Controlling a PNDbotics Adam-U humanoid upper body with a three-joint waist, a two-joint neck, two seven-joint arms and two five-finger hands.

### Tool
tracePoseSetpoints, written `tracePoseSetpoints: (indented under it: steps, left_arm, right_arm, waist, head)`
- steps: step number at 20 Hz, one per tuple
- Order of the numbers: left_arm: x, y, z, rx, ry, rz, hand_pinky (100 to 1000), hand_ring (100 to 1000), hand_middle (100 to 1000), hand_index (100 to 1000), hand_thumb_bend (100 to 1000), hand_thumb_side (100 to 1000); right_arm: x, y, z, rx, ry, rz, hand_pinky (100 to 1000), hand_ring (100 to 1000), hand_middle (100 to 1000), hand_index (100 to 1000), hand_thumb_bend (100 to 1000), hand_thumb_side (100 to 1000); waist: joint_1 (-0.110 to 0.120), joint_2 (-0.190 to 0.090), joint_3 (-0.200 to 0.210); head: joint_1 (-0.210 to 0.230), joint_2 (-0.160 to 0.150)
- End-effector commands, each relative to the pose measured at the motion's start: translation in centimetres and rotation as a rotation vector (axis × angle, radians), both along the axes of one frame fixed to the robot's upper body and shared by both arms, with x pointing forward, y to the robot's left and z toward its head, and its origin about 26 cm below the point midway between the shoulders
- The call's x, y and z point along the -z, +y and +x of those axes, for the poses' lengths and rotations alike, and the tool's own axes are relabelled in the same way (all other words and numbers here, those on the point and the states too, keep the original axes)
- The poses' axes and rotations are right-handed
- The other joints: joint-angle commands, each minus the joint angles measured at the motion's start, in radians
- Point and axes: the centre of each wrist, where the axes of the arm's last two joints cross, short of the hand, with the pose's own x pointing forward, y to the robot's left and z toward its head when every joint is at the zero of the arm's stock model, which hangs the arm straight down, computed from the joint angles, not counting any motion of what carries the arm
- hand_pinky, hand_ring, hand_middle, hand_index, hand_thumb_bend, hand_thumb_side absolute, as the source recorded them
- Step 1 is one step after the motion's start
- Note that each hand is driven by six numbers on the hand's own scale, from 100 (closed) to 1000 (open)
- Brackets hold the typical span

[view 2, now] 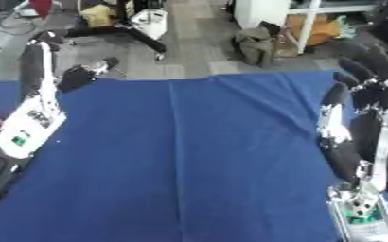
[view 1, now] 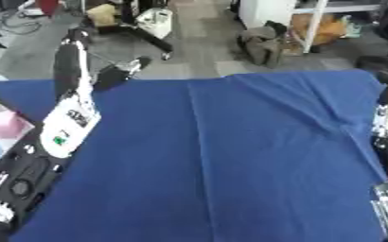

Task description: Pick up the objects with one hand, pass them to the other hand, and then place them into the box on the other side of the table.

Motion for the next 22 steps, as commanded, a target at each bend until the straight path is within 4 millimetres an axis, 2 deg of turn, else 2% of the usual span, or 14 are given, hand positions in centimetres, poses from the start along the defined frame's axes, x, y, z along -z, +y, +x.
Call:
tracePoseSetpoints:
  steps: [1,3,5,10,15,22]
  left_arm:
    - [-0.8,-3.6,-1.9,0.128,-0.085,-0.090,680,697,653,773,1000,587]
    - [-0.4,-5.7,-3.4,0.217,-0.094,-0.146,678,695,652,771,990,594]
    - [-0.1,-7.2,-4.8,0.304,-0.084,-0.218,672,687,646,765,985,606]
    - [0.7,-10.4,-8.9,0.531,-0.044,-0.414,648,657,625,746,976,621]
    - [1.6,-9.0,-11.9,0.684,-0.041,-0.517,636,638,611,735,967,641]
    - [0.4,-6.5,-14.9,0.843,-0.041,-0.579,627,623,596,726,954,660]
  right_arm:
    - [-1.0,-1.0,-0.5,-0.016,0.002,-0.061,764,831,836,918,100,470]
    - [-0.7,-1.8,-0.7,-0.008,0.042,-0.098,758,831,833,918,100,504]
    - [-0.4,-2.7,-1.0,-0.003,0.089,-0.132,751,831,830,914,100,470]
    - [-0.5,-4.2,-1.2,-0.011,0.182,-0.186,746,828,822,918,100,470]
    - [-0.1,-4.8,-1.5,-0.044,0.234,-0.207,743,821,809,919,100,470]
    - [0.8,-5.0,-1.8,-0.080,0.274,-0.230,740,816,799,926,100,470]
  waist:
    - [0.001,-0.031,-0.011]
    - [0.008,-0.050,-0.016]
    - [0.017,-0.064,-0.012]
    - [0.037,-0.070,0.019]
    - [0.037,-0.064,0.038]
    - [0.013,-0.052,0.059]
  head:
    - [-0.015,0.023]
    - [-0.032,0.048]
    - [-0.052,0.064]
    - [-0.083,0.068]
    - [-0.095,0.069]
    - [-0.102,0.069]
